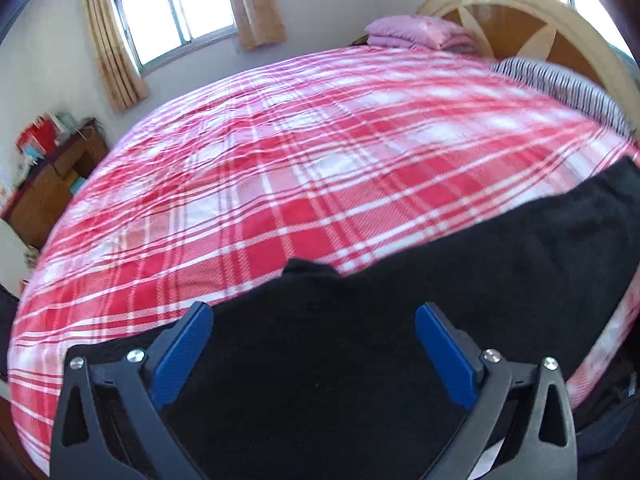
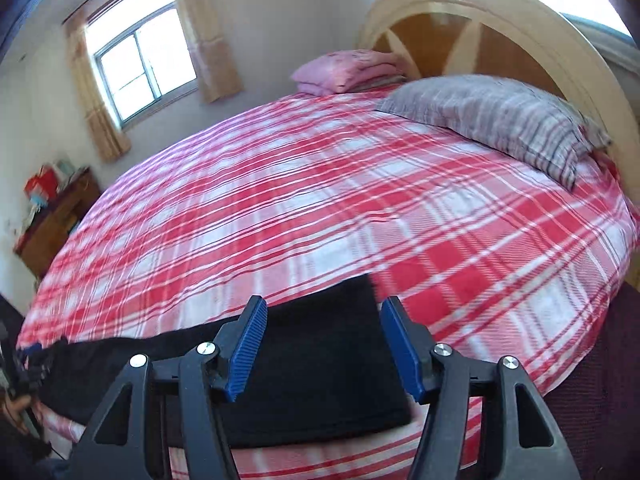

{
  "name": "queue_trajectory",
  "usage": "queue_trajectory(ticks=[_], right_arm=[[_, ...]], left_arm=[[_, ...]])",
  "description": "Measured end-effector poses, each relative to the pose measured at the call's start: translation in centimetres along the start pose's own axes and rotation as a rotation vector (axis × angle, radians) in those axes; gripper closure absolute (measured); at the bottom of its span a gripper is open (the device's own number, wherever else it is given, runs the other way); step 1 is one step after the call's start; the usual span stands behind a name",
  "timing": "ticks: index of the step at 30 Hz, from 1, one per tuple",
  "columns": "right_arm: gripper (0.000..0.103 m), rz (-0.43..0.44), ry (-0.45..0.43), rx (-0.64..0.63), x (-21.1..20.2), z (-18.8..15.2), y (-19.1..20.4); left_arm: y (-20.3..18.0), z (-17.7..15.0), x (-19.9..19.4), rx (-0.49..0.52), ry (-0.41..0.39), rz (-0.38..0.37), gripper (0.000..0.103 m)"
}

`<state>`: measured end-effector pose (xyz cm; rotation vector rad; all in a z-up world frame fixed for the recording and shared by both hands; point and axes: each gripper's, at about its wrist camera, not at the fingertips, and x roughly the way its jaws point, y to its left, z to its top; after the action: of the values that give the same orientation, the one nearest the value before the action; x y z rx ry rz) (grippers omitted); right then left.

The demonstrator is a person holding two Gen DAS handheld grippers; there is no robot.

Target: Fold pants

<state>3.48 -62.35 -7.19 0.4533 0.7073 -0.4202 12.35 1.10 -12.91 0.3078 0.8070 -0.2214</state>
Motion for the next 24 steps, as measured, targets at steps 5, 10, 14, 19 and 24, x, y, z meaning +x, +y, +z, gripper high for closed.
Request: queue_trajectory(ticks=[5, 10, 14, 19, 24], right_arm=[[0.042, 0.083, 0.129, 0.154, 2.7, -0.6, -4.4], [0.042, 0.13, 0.165, 0.18, 3.7, -1.3, -5.0], [0.042, 0.167, 0.243, 0.146, 3.5, -1.6, -4.4], [0.045, 0.211, 0.292, 0.158, 3.1, -1.8, -5.5], [0.057, 0.295, 0.285, 0.178, 3.6, -2.2, -6.2]], left_arm=[[0.8, -0.9, 1.1, -0.014, 0.049, 0.023, 0.0], [1.5, -1.2, 1.4, -0.027, 0.056, 0.04, 0.0], [2.0, -1.5, 1.5, -0.024, 0.067, 0.059, 0.0], [4.2, -1.8, 0.5, -0.04, 0.063, 0.096, 0.0], [7.7, -2.8, 0.6, -0.088, 0.086, 0.174, 0.0]])
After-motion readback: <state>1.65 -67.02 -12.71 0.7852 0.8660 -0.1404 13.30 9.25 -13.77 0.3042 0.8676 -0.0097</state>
